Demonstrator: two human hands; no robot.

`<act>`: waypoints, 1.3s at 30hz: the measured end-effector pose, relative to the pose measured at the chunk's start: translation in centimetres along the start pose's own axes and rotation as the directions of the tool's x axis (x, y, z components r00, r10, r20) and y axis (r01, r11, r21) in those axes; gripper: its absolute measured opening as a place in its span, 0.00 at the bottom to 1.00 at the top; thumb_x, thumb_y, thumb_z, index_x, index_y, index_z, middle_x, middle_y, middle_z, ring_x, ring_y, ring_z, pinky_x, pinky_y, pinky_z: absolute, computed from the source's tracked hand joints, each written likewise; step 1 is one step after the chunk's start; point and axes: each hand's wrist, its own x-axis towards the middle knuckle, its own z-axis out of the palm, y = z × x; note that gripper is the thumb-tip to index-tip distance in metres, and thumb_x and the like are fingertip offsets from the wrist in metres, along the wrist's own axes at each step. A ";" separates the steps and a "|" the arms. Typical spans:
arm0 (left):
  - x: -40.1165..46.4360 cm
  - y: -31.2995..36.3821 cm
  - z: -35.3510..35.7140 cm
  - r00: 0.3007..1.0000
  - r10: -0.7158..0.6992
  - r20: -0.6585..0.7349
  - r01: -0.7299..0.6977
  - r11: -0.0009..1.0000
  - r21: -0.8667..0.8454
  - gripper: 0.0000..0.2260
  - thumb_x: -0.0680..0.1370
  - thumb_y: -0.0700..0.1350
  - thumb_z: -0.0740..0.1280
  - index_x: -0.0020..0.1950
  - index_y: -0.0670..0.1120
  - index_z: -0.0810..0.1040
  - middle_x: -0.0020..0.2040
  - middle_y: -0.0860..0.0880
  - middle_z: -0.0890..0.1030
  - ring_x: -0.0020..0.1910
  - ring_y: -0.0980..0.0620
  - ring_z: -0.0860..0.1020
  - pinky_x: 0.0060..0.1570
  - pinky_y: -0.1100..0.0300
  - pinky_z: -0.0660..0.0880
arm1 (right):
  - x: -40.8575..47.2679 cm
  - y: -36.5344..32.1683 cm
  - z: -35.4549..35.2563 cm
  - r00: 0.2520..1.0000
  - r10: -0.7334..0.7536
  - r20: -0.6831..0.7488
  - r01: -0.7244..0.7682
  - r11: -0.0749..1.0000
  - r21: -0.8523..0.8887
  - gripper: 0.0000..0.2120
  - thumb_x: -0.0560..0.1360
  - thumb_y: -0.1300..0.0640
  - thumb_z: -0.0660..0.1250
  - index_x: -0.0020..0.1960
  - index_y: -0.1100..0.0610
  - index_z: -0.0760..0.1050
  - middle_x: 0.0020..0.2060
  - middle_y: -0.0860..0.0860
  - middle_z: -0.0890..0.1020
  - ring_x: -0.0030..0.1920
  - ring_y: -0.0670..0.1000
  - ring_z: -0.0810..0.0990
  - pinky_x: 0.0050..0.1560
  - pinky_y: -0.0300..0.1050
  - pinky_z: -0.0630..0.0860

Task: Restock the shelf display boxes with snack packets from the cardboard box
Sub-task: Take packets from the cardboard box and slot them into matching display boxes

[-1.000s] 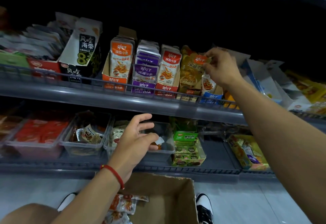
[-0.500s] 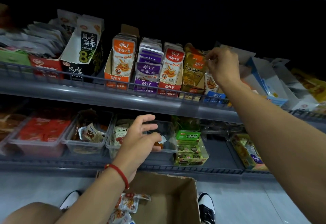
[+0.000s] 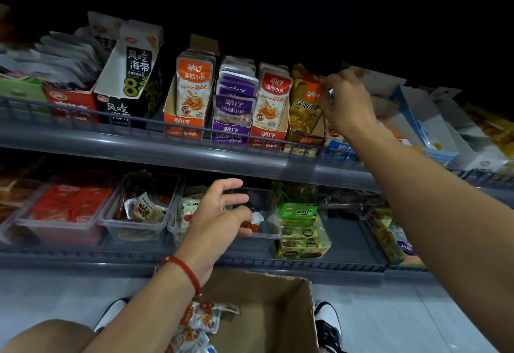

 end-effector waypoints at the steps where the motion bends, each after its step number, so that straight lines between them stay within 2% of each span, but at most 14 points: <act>1: 0.0 0.0 0.0 1.000 0.001 -0.002 -0.001 1.000 0.002 0.22 0.75 0.34 0.71 0.63 0.56 0.75 0.57 0.51 0.81 0.42 0.52 0.86 0.52 0.46 0.83 | -0.2 0.1 -0.1 1.000 0.002 -0.002 -0.002 1.000 -0.001 0.18 0.80 0.57 0.66 0.69 0.56 0.73 0.65 0.57 0.73 0.59 0.63 0.77 0.51 0.54 0.74; 5: -0.2 -0.2 0.1 1.000 -0.006 -0.006 0.006 1.000 0.001 0.21 0.76 0.33 0.71 0.61 0.56 0.76 0.57 0.51 0.82 0.44 0.48 0.86 0.49 0.49 0.84 | -1.0 0.4 -0.2 1.000 -0.004 -0.022 0.005 0.999 0.037 0.19 0.80 0.57 0.66 0.70 0.55 0.72 0.66 0.56 0.73 0.59 0.60 0.76 0.50 0.50 0.72; 13: -0.6 -0.7 0.0 0.999 -0.014 -0.031 0.015 0.999 0.041 0.20 0.76 0.32 0.69 0.63 0.51 0.76 0.56 0.48 0.82 0.49 0.48 0.85 0.46 0.50 0.84 | -5.6 0.3 -1.8 0.983 -0.132 -0.125 0.146 0.984 0.107 0.13 0.79 0.61 0.63 0.61 0.56 0.78 0.58 0.56 0.77 0.50 0.58 0.78 0.44 0.52 0.76; 17: -0.8 -2.1 0.1 0.998 -0.041 -0.048 0.046 0.993 0.110 0.18 0.77 0.32 0.67 0.61 0.51 0.77 0.55 0.49 0.82 0.49 0.47 0.84 0.45 0.51 0.84 | -10.5 -0.8 -2.8 0.976 -0.164 -0.144 0.196 0.950 0.242 0.09 0.77 0.62 0.63 0.55 0.57 0.78 0.51 0.52 0.78 0.46 0.49 0.76 0.43 0.49 0.77; 21: -0.9 -5.4 0.2 0.996 -0.070 -0.054 0.080 0.971 0.227 0.14 0.79 0.34 0.65 0.59 0.51 0.76 0.55 0.47 0.81 0.50 0.45 0.82 0.45 0.52 0.83 | -17.6 -2.5 -0.9 0.972 -0.230 -0.042 0.229 0.903 0.364 0.07 0.77 0.60 0.63 0.51 0.55 0.78 0.47 0.48 0.79 0.43 0.48 0.77 0.41 0.50 0.78; 24: -0.5 -9.2 -0.3 0.985 -0.157 -0.074 0.173 0.907 0.383 0.11 0.79 0.36 0.66 0.59 0.49 0.76 0.54 0.47 0.80 0.50 0.46 0.81 0.44 0.51 0.83 | -23.2 -4.0 3.2 0.932 -0.307 0.193 0.207 0.887 0.413 0.09 0.76 0.54 0.58 0.51 0.51 0.77 0.47 0.48 0.80 0.43 0.53 0.80 0.38 0.53 0.78; 26: -0.5 -12.1 -1.5 0.965 -0.238 -0.113 0.263 0.836 0.482 0.12 0.78 0.37 0.67 0.58 0.49 0.76 0.54 0.47 0.81 0.51 0.46 0.81 0.49 0.50 0.82 | -26.3 -5.0 6.5 0.837 -0.345 0.424 0.153 0.892 0.425 0.11 0.76 0.52 0.57 0.51 0.49 0.76 0.48 0.49 0.81 0.46 0.56 0.81 0.42 0.55 0.79; 29: -1.2 -16.6 -3.8 0.943 -0.300 -0.143 0.312 0.653 0.690 0.10 0.77 0.41 0.68 0.57 0.50 0.79 0.56 0.50 0.81 0.53 0.51 0.78 0.54 0.61 0.74 | -30.7 -6.2 11.5 0.544 -0.334 0.769 0.059 0.930 0.363 0.11 0.78 0.54 0.61 0.57 0.49 0.79 0.53 0.52 0.83 0.53 0.56 0.81 0.51 0.53 0.79; 32: -2.0 -20.7 -5.6 0.895 -0.414 -0.166 0.384 0.526 0.758 0.08 0.77 0.40 0.68 0.54 0.49 0.80 0.57 0.45 0.82 0.56 0.45 0.80 0.55 0.58 0.76 | -35.8 -7.4 16.0 0.307 -0.236 0.922 -0.115 0.952 0.283 0.13 0.77 0.53 0.65 0.61 0.49 0.78 0.59 0.53 0.82 0.60 0.56 0.80 0.60 0.49 0.77; 35: -3.2 -24.4 -6.9 0.835 -0.505 -0.217 0.459 0.425 0.780 0.11 0.77 0.40 0.67 0.58 0.49 0.80 0.62 0.46 0.81 0.60 0.45 0.79 0.58 0.58 0.76 | -40.9 -8.9 18.8 0.118 -0.185 0.976 -0.285 0.935 0.212 0.14 0.78 0.51 0.68 0.63 0.52 0.76 0.61 0.54 0.80 0.59 0.55 0.79 0.60 0.47 0.76; 37: -4.5 -26.4 -7.2 0.815 -0.528 -0.239 0.479 0.380 0.791 0.10 0.78 0.40 0.66 0.57 0.50 0.81 0.63 0.47 0.80 0.62 0.43 0.78 0.62 0.56 0.75 | -43.6 -10.3 20.2 0.045 -0.175 0.984 -0.291 0.939 0.180 0.17 0.79 0.51 0.68 0.65 0.55 0.74 0.63 0.55 0.79 0.61 0.57 0.78 0.58 0.48 0.76; 38: -5.2 -27.1 -7.3 0.805 -0.541 -0.245 0.486 0.363 0.795 0.10 0.78 0.40 0.66 0.58 0.50 0.80 0.62 0.46 0.80 0.62 0.41 0.79 0.61 0.56 0.75 | -44.6 -10.8 21.0 0.065 -0.157 0.986 -0.257 0.952 0.168 0.17 0.79 0.53 0.68 0.66 0.55 0.74 0.64 0.55 0.78 0.62 0.57 0.78 0.58 0.49 0.76; 39: -5.6 -27.7 -7.4 0.798 -0.550 -0.247 0.488 0.347 0.801 0.12 0.79 0.40 0.65 0.62 0.49 0.78 0.62 0.44 0.80 0.61 0.41 0.79 0.60 0.56 0.76 | -45.0 -11.4 21.6 0.125 -0.125 0.984 -0.202 0.968 0.149 0.18 0.79 0.55 0.67 0.68 0.55 0.73 0.66 0.56 0.76 0.63 0.58 0.78 0.59 0.50 0.76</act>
